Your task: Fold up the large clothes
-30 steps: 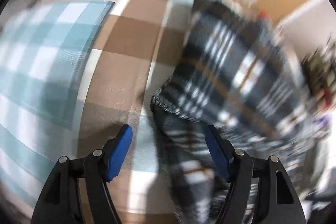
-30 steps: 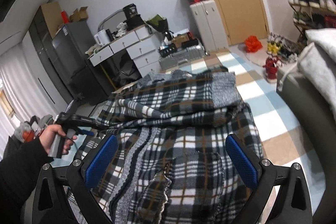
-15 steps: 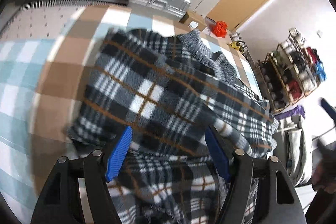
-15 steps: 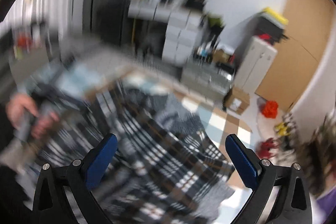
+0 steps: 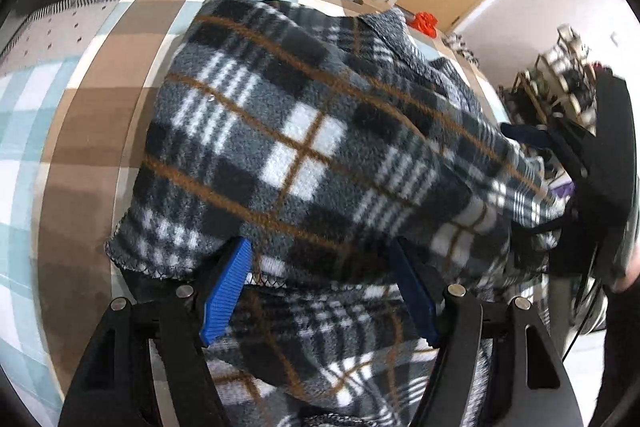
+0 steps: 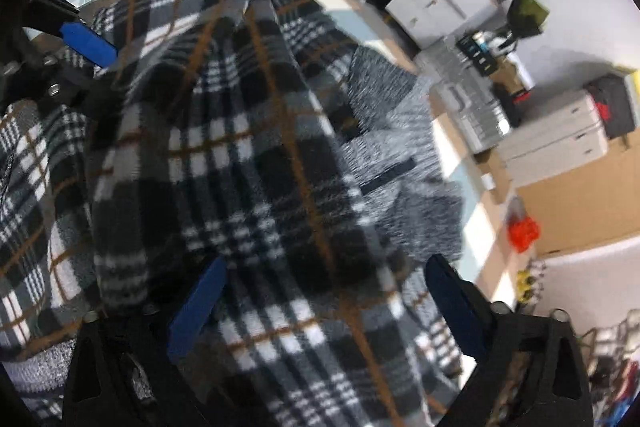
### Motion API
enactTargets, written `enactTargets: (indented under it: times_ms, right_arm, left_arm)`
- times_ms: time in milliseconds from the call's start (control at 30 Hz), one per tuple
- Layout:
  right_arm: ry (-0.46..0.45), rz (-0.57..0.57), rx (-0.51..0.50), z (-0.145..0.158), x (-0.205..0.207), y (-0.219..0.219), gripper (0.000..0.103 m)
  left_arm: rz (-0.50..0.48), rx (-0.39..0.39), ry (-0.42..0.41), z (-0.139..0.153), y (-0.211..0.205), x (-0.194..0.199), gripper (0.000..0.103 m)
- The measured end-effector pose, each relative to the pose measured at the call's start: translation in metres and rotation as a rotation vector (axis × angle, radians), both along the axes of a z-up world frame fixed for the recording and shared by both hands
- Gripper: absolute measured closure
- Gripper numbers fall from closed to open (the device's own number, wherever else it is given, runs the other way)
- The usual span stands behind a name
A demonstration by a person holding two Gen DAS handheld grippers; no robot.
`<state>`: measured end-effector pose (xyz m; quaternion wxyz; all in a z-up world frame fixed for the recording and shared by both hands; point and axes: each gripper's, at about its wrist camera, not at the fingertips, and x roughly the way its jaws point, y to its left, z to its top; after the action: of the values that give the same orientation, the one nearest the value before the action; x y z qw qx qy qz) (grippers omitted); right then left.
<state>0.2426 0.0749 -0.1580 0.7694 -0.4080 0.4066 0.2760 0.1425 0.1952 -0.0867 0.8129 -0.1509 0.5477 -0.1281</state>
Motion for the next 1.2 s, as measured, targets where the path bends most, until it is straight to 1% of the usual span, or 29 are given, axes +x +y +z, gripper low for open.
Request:
enactTargets:
  times_ms: [33, 67, 133, 167, 200, 367, 433, 467, 567, 600, 633, 700, 733, 800, 833, 867, 900, 933, 967, 1000, 1067, 1100, 1133, 1200]
  right_arm:
    - [0.007, -0.014, 0.015, 0.000, 0.003, -0.001, 0.063]
    - [-0.001, -0.033, 0.028, 0.002, 0.006, -0.002, 0.066]
    - [-0.022, -0.041, 0.058, 0.007, 0.006, -0.005, 0.085]
    - [-0.031, -0.039, 0.062, 0.009, 0.006, -0.005, 0.086]
    - [-0.049, -0.038, 0.065, 0.010, 0.004, -0.006, 0.091]
    - [-0.122, -0.097, 0.107, 0.023, 0.013, -0.014, 0.098]
    - [-0.127, -0.131, 0.149, 0.029, 0.020, -0.019, 0.098]
    - [-0.115, -0.152, 0.170, 0.032, 0.024, -0.022, 0.098]
    - [-0.136, -0.226, 0.180, 0.035, 0.037, -0.032, 0.098]
    - [-0.172, -0.274, 0.162, 0.035, 0.042, -0.038, 0.100]
    - [-0.174, -0.326, 0.158, 0.033, 0.049, -0.047, 0.100]
    - [-0.100, -0.443, 0.182, 0.024, 0.068, -0.069, 0.100]
    - [-0.089, -0.451, 0.214, 0.024, 0.070, -0.076, 0.100]
    - [-0.101, -0.425, 0.287, 0.036, 0.064, -0.081, 0.100]
    - [-0.073, -0.393, 0.349, 0.044, 0.060, -0.081, 0.100]
    - [-0.020, -0.340, 0.421, 0.053, 0.056, -0.078, 0.100]
    - [0.015, -0.290, 0.461, 0.061, 0.052, -0.071, 0.099]
    - [0.029, -0.254, 0.463, 0.066, 0.049, -0.062, 0.098]
    - [0.036, -0.203, 0.438, 0.070, 0.045, -0.047, 0.097]
    - [0.039, -0.156, 0.399, 0.071, 0.039, -0.031, 0.090]
    - [0.030, -0.080, 0.317, 0.069, 0.027, 0.000, 0.042]
    - [0.014, -0.056, 0.284, 0.067, 0.022, 0.015, 0.000]
    - [-0.020, -0.019, 0.279, 0.066, 0.017, 0.026, 0.000]
    - [-0.059, 0.019, 0.231, 0.061, 0.014, 0.048, 0.000]
  left_arm:
    - [-0.003, 0.006, 0.000, 0.001, -0.001, -0.001, 0.035]
    - [-0.005, 0.010, 0.000, -0.001, -0.001, 0.000, 0.036]
    - [-0.013, 0.022, 0.000, -0.004, -0.003, 0.001, 0.036]
    - [-0.018, 0.030, 0.000, -0.004, -0.003, 0.002, 0.036]
    - [-0.020, 0.038, 0.000, -0.004, -0.003, 0.001, 0.036]
    - [-0.035, 0.083, -0.006, -0.008, -0.013, 0.004, 0.035]
    - [-0.039, 0.092, -0.007, -0.008, -0.014, 0.004, 0.035]
    - [-0.040, 0.093, -0.007, -0.008, -0.014, 0.004, 0.035]
    - [-0.043, 0.100, -0.006, -0.008, -0.014, 0.004, 0.035]
    - [-0.047, 0.108, -0.006, -0.008, -0.014, 0.004, 0.036]
    - [-0.051, 0.113, -0.008, -0.008, -0.016, 0.004, 0.036]
    - [-0.053, 0.120, -0.011, -0.008, -0.017, 0.003, 0.036]
    - [-0.053, 0.122, -0.010, -0.007, -0.019, 0.004, 0.035]
    - [-0.056, 0.124, -0.011, -0.008, -0.020, 0.003, 0.035]
    - [-0.058, 0.125, -0.013, -0.008, -0.020, 0.003, 0.035]
    - [-0.061, 0.125, -0.015, -0.009, -0.020, 0.003, 0.035]
    - [-0.061, 0.124, -0.017, -0.009, -0.020, 0.002, 0.035]
    - [-0.059, 0.124, -0.018, -0.009, -0.020, 0.002, 0.035]
    - [-0.056, 0.122, -0.018, -0.009, -0.020, 0.001, 0.036]
    - [-0.053, 0.121, -0.018, -0.010, -0.019, 0.001, 0.036]
    - [-0.052, 0.121, -0.019, -0.010, -0.019, 0.000, 0.036]
    - [-0.052, 0.119, -0.019, -0.009, -0.019, 0.000, 0.036]
    - [-0.050, 0.111, -0.020, -0.009, -0.018, -0.001, 0.036]
    - [-0.051, 0.101, -0.024, -0.010, -0.015, -0.002, 0.036]
